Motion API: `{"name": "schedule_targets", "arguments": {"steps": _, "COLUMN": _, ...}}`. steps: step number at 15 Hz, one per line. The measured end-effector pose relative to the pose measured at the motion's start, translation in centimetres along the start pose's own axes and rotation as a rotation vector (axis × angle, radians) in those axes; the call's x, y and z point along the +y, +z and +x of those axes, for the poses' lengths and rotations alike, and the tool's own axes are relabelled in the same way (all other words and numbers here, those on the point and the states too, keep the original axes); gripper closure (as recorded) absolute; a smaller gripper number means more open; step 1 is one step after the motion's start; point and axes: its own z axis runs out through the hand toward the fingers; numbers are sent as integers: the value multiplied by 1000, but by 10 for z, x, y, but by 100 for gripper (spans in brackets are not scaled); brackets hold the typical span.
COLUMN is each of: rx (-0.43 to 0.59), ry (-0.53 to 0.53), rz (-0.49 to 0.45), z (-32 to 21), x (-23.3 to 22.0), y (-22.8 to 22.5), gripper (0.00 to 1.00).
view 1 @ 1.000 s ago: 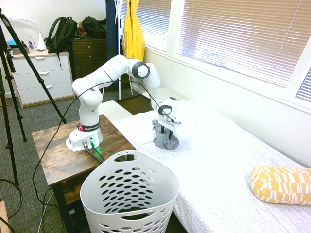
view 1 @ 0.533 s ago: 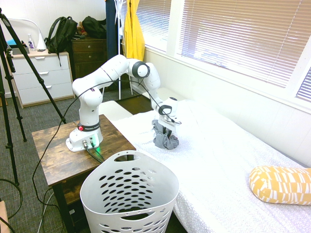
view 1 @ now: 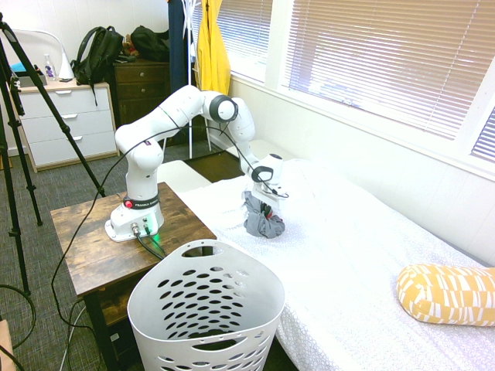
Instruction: Put my clothes in the laundry bag
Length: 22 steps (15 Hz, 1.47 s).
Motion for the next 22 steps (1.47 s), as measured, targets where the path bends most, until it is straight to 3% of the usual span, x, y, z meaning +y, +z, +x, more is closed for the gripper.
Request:
{"name": "schedule_targets", "arguments": {"steps": 5, "rx": -130, "ry": -43, "rz": -21, "z": -11, "x": 13, "y": -77, "gripper": 100}}
{"name": "schedule_targets", "arguments": {"steps": 8, "rx": -226, "ry": -97, "rz": -108, "z": -16, "x": 32, "y": -156, "gripper": 100}}
{"name": "schedule_targets", "arguments": {"steps": 12, "rx": -239, "ry": -253, "rz": -246, "z": -23, "x": 61, "y": -276, "gripper": 100}}
{"name": "schedule_targets", "arguments": {"steps": 15, "rx": -267, "ry": -372, "rz": -394, "z": -41, "x": 113, "y": -365, "gripper": 100}}
{"name": "schedule_targets", "arguments": {"steps": 18, "rx": -331, "ry": -368, "rz": -501, "z": -77, "x": 183, "y": -432, "gripper": 100}}
{"name": "schedule_targets", "arguments": {"steps": 22, "rx": -459, "ry": -236, "rz": -564, "z": -137, "x": 298, "y": -432, "gripper": 100}}
